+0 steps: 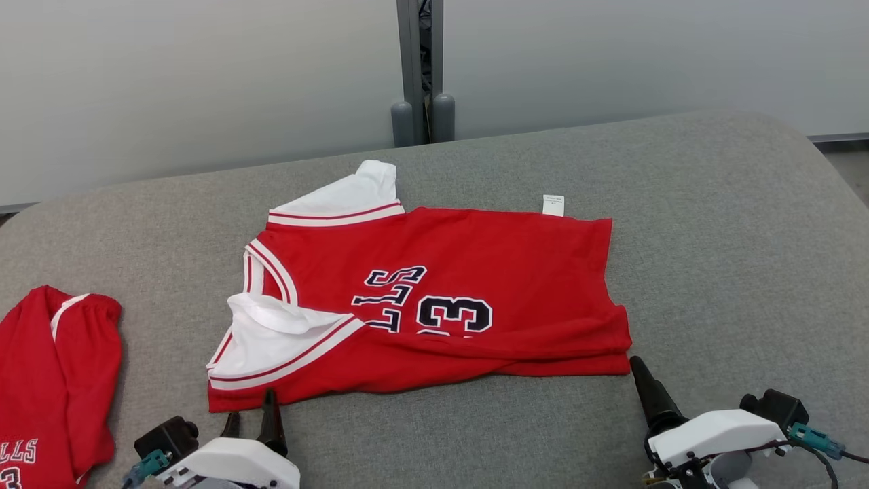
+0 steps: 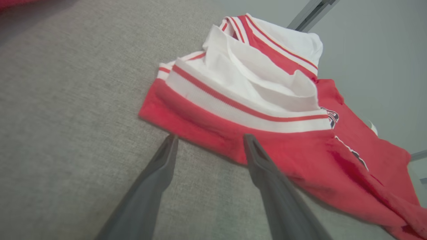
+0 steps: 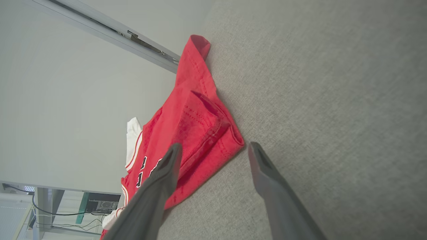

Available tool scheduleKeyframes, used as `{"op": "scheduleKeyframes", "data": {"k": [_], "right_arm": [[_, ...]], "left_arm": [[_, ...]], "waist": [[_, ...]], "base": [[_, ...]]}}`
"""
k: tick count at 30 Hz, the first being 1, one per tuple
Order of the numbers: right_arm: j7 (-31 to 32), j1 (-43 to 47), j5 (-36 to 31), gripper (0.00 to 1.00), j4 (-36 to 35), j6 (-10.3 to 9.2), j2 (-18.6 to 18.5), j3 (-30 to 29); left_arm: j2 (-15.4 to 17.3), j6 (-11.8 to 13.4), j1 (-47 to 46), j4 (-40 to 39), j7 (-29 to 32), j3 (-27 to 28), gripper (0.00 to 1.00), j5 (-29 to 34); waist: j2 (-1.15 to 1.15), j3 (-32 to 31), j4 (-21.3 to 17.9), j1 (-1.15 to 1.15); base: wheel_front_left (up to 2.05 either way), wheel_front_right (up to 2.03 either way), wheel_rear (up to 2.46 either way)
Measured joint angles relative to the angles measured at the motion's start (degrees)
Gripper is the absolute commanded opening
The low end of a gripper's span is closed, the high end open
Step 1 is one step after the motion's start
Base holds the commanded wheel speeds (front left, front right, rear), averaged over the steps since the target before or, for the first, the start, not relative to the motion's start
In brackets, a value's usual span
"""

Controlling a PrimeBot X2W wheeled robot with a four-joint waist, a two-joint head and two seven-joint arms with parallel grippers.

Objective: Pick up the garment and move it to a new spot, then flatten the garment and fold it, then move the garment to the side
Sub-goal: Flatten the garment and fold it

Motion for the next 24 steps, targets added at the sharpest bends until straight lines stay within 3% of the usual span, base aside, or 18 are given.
{"op": "scheduleKeyframes", "data": {"k": [7,17,18,19,20,21,22,24], "right_arm": [[0.90,-3.88,4.53,1.00,1.35,0.00,1.19,1.88],[0.22,-6.71,7.46,1.00,3.38,0.02,1.22,3.41],[-0.10,-7.10,8.16,0.74,3.33,0.02,1.13,3.52],[-0.10,-7.21,8.49,0.42,3.15,0.01,1.07,3.53],[-0.11,-7.32,9.05,0.00,2.70,0.01,0.94,3.53],[-0.12,-7.32,9.25,0.00,2.53,0.01,0.92,3.53],[-0.13,-7.31,9.55,0.00,2.36,0.00,0.90,3.55],[-0.18,-7.25,10.44,0.00,1.40,-0.01,0.70,3.57]], "left_arm": [[0.08,-1.86,-8.49,7.45,-0.26,-0.69,1.00,-8.83],[0.14,-3.28,-12.77,9.42,-0.43,-0.96,1.00,-9.68],[0.13,-3.45,-13.04,9.37,-0.43,-0.91,0.85,-9.66],[0.13,-3.46,-13.15,9.36,-0.43,-0.83,0.52,-9.64],[0.09,-3.55,-13.27,9.33,-0.42,-0.63,0.25,-9.45],[0.03,-3.68,-13.28,9.32,-0.42,-0.49,0.25,-9.44],[-0.01,-3.70,-13.28,9.28,-0.42,-0.30,0.07,-9.37],[-0.03,-3.72,-13.16,9.09,-0.31,0.55,0.00,-9.07]], "waist": [[0.00,4.48,-0.48,0.00],[0.00,7.80,0.25,0.00],[0.00,8.10,0.59,0.00],[0.00,8.16,0.69,0.00],[0.00,8.22,0.85,0.00],[0.00,8.20,0.90,0.00],[0.00,8.15,0.96,0.00],[0.00,7.91,1.10,0.00]], "base": [[0.00,0.00,0.00],[0.00,0.00,0.00],[0.00,0.00,0.00],[0.00,0.00,0.00],[0.00,0.00,0.00],[0.00,0.00,0.00],[0.00,0.00,0.00],[0.00,0.00,0.00]]}}
